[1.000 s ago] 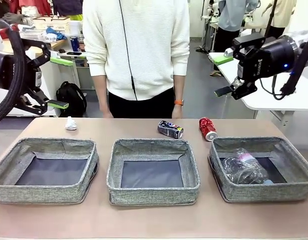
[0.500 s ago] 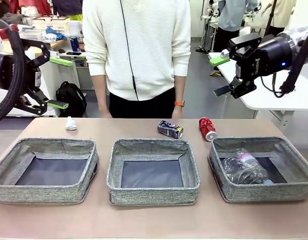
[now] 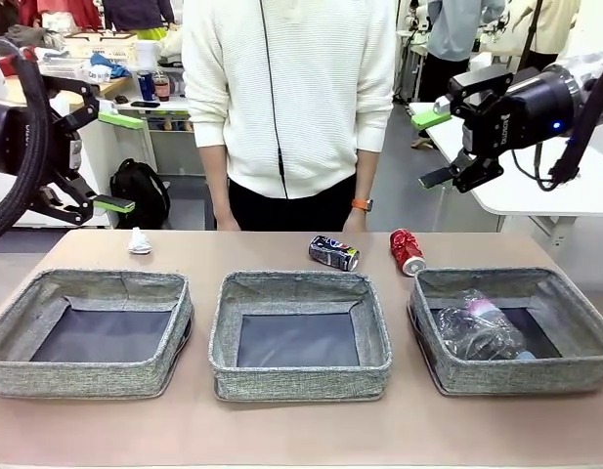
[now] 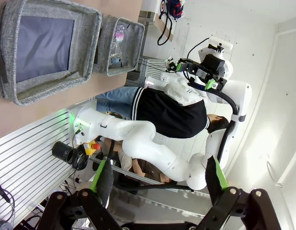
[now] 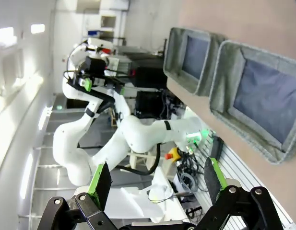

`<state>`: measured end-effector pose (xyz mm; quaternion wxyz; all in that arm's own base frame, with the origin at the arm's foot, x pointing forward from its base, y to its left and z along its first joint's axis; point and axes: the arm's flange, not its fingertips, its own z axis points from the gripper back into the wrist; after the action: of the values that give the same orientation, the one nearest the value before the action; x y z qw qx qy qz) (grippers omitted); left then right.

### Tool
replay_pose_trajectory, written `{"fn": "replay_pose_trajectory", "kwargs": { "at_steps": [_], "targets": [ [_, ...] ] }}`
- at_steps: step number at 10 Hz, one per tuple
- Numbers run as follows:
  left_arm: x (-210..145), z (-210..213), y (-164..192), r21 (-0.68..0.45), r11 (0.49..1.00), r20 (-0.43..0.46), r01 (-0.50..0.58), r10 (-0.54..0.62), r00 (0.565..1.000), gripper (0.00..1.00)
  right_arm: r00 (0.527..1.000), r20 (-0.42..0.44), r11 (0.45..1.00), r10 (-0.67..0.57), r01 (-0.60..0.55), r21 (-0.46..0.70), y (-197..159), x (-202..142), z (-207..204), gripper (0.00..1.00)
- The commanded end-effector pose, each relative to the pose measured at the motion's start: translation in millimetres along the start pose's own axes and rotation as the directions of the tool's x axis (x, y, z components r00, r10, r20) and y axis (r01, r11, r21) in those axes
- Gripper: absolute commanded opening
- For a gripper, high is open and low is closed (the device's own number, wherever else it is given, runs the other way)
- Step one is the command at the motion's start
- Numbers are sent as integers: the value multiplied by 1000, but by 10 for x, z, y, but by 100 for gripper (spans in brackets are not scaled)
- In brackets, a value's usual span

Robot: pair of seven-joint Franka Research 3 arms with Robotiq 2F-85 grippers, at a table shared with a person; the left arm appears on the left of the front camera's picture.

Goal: Sort the waste into the appropriate baskets.
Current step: Pick up the waste item pointed out by the person.

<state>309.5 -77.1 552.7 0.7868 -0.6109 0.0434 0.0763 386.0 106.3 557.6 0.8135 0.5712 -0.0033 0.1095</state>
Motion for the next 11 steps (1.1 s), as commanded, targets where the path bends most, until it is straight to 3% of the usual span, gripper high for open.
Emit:
{"fn": "replay_pose_trajectory", "kwargs": {
  "at_steps": [1,11],
  "targets": [
    [-7,-11,-33,-22,1000,-3,-11,11,1000,100,1000,8,1000,-21,21,-19,38,-7,0,100],
    [-7,-11,-33,-22,1000,-3,-11,11,1000,100,1000,8,1000,-21,21,-19,38,-7,0,100]
  ]
}}
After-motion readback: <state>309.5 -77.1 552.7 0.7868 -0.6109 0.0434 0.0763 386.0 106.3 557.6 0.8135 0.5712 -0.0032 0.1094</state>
